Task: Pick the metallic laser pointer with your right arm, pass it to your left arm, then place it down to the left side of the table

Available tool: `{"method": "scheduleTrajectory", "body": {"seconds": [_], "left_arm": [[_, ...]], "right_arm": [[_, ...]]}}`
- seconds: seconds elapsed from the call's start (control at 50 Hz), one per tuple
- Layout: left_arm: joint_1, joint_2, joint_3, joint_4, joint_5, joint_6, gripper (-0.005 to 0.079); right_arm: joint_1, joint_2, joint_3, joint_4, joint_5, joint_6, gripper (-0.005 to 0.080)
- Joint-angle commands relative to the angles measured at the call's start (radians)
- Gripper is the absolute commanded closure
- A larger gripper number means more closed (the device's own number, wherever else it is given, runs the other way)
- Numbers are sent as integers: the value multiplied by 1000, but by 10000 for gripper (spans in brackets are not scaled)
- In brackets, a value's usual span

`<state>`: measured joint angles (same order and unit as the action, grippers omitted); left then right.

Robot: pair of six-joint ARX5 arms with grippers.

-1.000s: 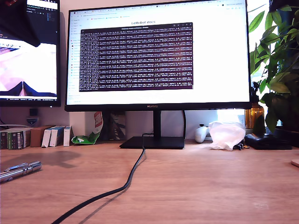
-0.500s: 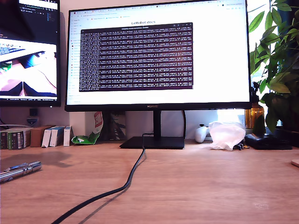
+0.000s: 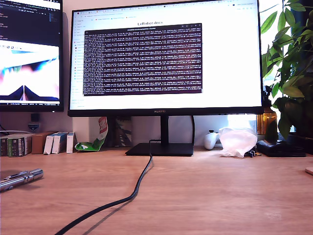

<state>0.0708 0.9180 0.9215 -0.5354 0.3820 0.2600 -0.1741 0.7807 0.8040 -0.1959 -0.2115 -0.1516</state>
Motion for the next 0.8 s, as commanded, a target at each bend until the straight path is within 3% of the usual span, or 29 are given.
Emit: {"method": "scheduleTrajectory", "body": {"seconds": [0.0, 0.1, 0.52, 0.78], "left_arm": [[-2, 2, 10, 15, 6, -5, 764], [-2, 3, 8, 27, 3, -101, 764], [-21, -203, -90, 102, -103, -166, 764], [-21, -324, -163, 163, -121, -218, 764]], "right_arm": [[13, 1, 13, 6, -6, 55, 765], [9, -22, 13, -34, 13, 100, 765], [4, -225, -87, -16, 39, 41, 765], [3, -418, -242, 36, 84, 51, 765]]}}
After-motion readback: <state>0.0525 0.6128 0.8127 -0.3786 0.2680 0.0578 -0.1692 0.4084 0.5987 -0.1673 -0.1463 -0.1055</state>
